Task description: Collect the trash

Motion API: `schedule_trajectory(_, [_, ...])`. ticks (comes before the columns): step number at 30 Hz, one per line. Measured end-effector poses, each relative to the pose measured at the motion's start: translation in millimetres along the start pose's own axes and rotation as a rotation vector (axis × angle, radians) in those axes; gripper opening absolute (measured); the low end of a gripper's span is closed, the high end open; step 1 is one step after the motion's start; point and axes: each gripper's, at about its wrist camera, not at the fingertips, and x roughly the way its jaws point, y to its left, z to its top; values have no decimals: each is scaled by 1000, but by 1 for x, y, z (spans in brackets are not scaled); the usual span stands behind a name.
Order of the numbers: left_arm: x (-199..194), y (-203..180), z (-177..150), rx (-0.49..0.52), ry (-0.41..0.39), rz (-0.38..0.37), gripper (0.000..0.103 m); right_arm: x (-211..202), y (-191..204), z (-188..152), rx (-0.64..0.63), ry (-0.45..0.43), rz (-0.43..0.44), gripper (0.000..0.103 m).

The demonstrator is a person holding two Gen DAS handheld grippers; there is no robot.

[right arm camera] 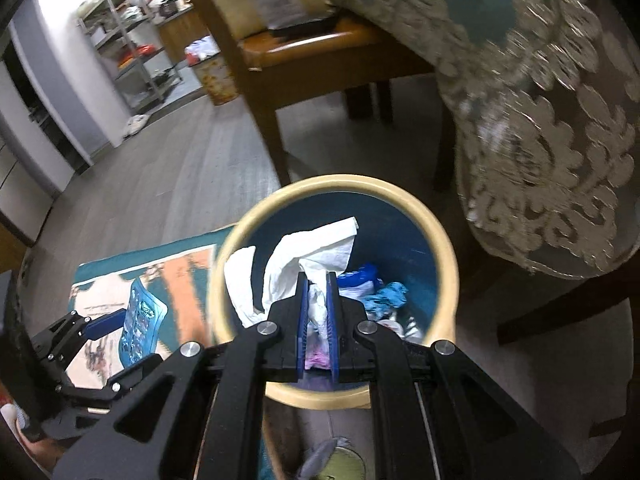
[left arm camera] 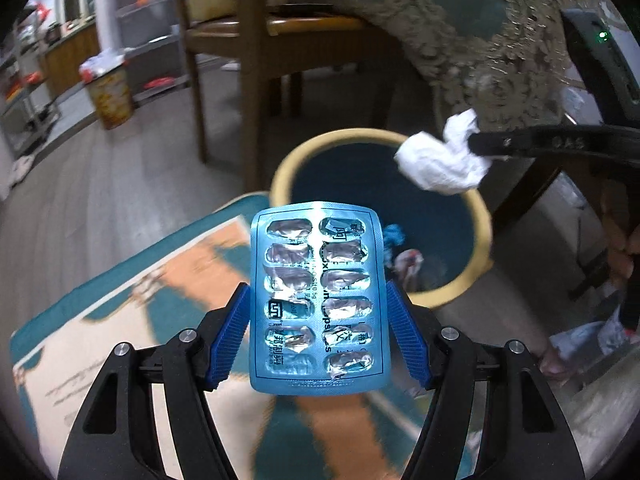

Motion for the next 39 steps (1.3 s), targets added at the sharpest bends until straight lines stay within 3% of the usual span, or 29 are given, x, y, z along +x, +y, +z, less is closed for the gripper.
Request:
schedule_trajectory(12, [50,-19,29,-43,0,-23,70,11,-29,-8,96,22,3,8])
schedule_trajectory(14, [52,-17,34,-68,-13,-22,80,10,-29,-4,106,5,28,13])
schedule_trajectory(16, [51,-13,36,-90,-24,-22,86,7,-28,-3,107,-11,35,40])
schedule_trajectory(17, [51,-10,36,-98,-24,-29,86,6,-27,-3,100,-21,36,45])
schedule_trajectory(20, [51,-5,35,-106,-16,-22,86,5,-23,-1,79,-25,26,46])
schedule_trajectory(27, [12,4,31,-101,-32,-4,87,-6,-14,-4,57,-23,0,46])
schedule_trajectory(31, [-23,3,23,-64,-46,8,92,-19,-11,-13,86,0,4,47])
schedule_trajectory(35, [-57,2,14,-42,-64,34,97,-47,0,-27,106,-29,43,63])
schedule_trajectory(37, [-73,4,6,-43,-75,42,98,-60,6,-35,99,-48,36,76])
schedule_trajectory(39, [-86,4,-2,-41,-69,58,98,-72,13,-44,83,-64,22,79])
